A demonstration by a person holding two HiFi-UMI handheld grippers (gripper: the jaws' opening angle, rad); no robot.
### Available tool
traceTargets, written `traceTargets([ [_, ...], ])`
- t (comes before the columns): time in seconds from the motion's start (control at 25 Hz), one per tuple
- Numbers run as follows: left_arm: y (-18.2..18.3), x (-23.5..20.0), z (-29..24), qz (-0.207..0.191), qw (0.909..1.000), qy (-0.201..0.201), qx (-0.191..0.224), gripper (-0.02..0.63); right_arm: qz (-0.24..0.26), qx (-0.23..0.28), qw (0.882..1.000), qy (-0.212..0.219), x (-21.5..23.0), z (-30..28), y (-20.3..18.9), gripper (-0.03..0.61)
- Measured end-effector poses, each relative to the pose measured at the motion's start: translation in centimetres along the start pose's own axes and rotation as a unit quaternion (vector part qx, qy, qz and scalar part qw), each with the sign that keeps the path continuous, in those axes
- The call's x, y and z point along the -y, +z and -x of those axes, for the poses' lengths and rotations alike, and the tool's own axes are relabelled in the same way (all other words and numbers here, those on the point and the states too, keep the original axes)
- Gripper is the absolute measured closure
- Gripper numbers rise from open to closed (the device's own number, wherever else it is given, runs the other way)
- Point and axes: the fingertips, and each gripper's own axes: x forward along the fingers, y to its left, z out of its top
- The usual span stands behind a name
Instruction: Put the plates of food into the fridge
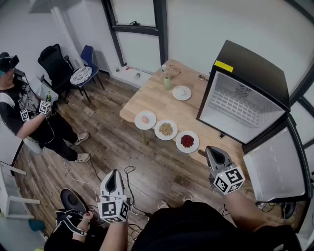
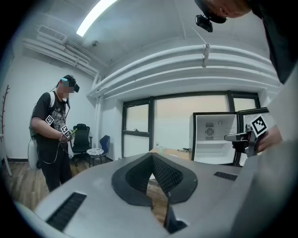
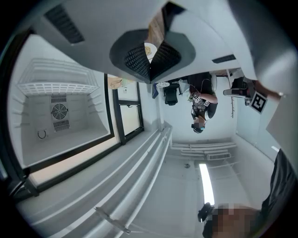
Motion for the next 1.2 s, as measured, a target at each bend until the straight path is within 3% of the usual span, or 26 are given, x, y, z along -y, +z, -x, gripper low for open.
traceTargets([
  [0.24,0.0,-1.1,-0.6,0.002,1.0,-0.007,0.002,0.611,0.003,0.013,1.0,-0.014,0.4,-1.1,1.2,0.557],
  [0.44,-0.1,-2.4,-1.0,-0.008,0.9996,-0.025,-0.006,0.611,-0.015,0.001,1.0,-0.022,-2.1,-2.1,-1.0,0.558],
  [0.72,-0.6,-3.8,-2.7,0.003,0.9992,-0.04,-0.002,0.611,-0.028,0.021,0.999,-0.026,-3.4,-2.4,-0.5,0.557],
  [0.96,-0.4,-4.7,-5.3,-0.007,0.9997,-0.024,0.004,0.611,-0.034,0.012,0.999,-0.037,-0.9,-4.2,-1.0,0.557],
  [1.2,1.2,-4.7,-10.0,-0.014,0.9997,-0.02,-0.007,0.611,-0.039,0.024,0.999,-0.018,1.7,-9.3,0.3,0.557],
])
